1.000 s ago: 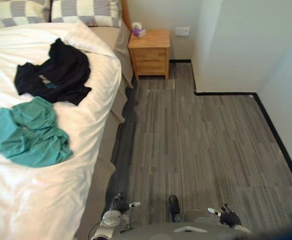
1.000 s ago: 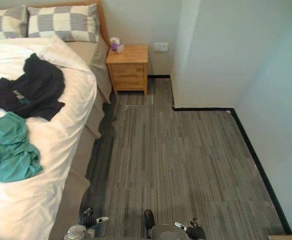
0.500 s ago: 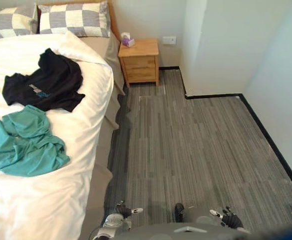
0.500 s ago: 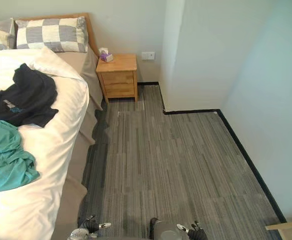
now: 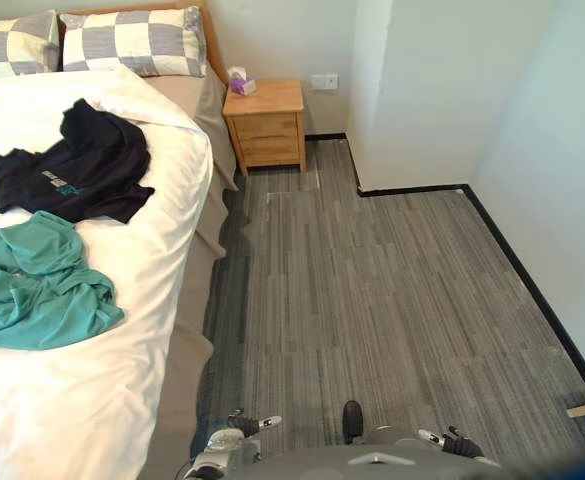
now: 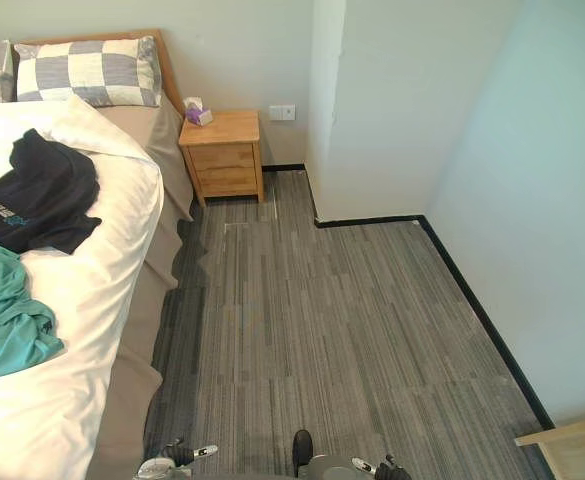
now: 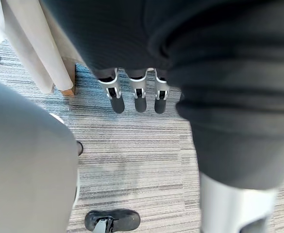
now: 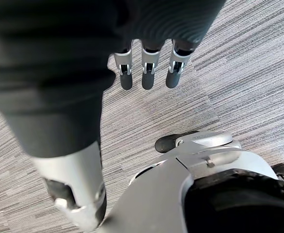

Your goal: Tidy the bed and pick cloth on bed and put in laundry

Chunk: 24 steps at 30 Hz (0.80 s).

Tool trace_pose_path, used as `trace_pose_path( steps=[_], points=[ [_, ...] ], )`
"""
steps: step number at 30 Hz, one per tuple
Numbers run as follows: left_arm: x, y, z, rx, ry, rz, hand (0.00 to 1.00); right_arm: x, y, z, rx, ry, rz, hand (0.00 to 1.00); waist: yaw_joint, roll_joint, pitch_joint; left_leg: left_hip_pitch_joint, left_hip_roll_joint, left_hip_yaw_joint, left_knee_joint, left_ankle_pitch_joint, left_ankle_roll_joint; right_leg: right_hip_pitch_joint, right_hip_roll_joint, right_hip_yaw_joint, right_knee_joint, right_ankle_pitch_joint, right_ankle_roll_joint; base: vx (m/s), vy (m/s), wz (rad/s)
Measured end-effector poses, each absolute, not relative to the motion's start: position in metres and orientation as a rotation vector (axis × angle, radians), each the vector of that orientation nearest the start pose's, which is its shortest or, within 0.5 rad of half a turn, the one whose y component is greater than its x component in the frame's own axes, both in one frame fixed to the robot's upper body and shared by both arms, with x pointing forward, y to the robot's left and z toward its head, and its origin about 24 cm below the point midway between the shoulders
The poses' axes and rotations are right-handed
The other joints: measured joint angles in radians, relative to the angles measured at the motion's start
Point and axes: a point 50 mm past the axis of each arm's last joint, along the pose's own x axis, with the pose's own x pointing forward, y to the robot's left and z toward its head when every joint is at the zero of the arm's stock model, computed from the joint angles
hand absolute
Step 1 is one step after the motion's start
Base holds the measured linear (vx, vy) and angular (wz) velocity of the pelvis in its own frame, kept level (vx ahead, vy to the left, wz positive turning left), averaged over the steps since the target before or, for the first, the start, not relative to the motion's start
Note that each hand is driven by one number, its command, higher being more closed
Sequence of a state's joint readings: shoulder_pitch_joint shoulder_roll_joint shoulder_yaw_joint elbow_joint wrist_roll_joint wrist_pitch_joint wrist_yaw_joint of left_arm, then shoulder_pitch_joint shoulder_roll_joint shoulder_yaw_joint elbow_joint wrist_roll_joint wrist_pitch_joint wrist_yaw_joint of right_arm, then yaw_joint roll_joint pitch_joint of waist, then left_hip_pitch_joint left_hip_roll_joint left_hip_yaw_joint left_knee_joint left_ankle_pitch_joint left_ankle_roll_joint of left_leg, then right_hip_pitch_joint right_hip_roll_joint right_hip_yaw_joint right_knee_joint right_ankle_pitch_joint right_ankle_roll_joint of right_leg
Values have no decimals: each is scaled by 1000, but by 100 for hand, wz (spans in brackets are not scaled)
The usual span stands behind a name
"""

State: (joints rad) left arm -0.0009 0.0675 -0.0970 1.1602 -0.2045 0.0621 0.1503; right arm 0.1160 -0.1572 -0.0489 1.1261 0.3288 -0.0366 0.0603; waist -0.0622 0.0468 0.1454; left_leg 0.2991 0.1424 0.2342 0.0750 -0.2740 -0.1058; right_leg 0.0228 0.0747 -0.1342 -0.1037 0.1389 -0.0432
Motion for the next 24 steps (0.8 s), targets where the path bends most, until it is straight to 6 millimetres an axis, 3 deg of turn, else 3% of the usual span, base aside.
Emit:
trace_pose_path(
  steps=[7,11,14,16,17,18,19,21,22,23,24],
  points=[
    [96,177,-168,-24,1206,212,0,56,-218,-165,228,1116,-353,0,8,-14,12,-6,-4,-28,0,7,13,6,-10,-28,0,-4,1,13,26,11],
    [95,180,-167,-104,1172,240,0,49,-217,-165,246,1076,-394,0,14,-9,25,-16,0,-26,-1,-8,18,1,-8,-41,0,-12,-6,30,50,3],
    [105,178,-163,-75,1099,210,0,47,-218,-163,252,1052,-408,0,21,-8,35,-55,6,-22,13,-26,27,-34,9,-45,2,-19,-9,68,36,-7],
    [112,178,-160,-2,1048,176,0,54,-220,-161,246,1019,-396,0,26,8,40,-90,34,-14,44,-55,34,-76,27,-45,41,-37,-24,135,27,-25],
    [118,177,-157,51,1016,156,0,61,-220,-158,245,992,-383,0,24,0,57,-102,49,0,77,-73,41,-111,37,-45,108,-81,-26,123,23,-29],
    [122,177,-155,75,996,152,0,64,-218,-157,244,975,-368,0,24,7,60,-114,64,10,94,-82,44,-142,50,-43,153,-112,-32,193,7,-34],
    [121,178,-155,93,995,161,0,70,-217,-154,236,950,-346,0,24,7,62,-140,74,19,155,-68,45,-192,50,-42,234,-166,-46,232,-34,-22],
    [133,178,-149,101,941,169,0,71,-211,-154,247,936,-337,0,21,-29,68,-257,76,22,415,-24,59,-224,6,-43,334,-232,-45,285,-96,7],
    [135,176,-148,94,925,171,0,71,-212,-152,228,926,-325,0,23,-24,68,-314,89,16,576,37,67,-200,-9,-39,362,-260,-61,227,-108,16],
    [135,178,-147,96,918,173,0,72,-213,-151,221,919,-321,0,24,-24,70,-344,98,5,651,60,66,-181,-16,-30,367,-273,-72,392,-101,5],
    [135,177,-146,92,908,172,0,73,-215,-149,212,910,-320,0,25,-21,68,-388,119,-7,768,36,57,-147,-16,-23,366,-293,-89,348,-32,-4]
  ],
)
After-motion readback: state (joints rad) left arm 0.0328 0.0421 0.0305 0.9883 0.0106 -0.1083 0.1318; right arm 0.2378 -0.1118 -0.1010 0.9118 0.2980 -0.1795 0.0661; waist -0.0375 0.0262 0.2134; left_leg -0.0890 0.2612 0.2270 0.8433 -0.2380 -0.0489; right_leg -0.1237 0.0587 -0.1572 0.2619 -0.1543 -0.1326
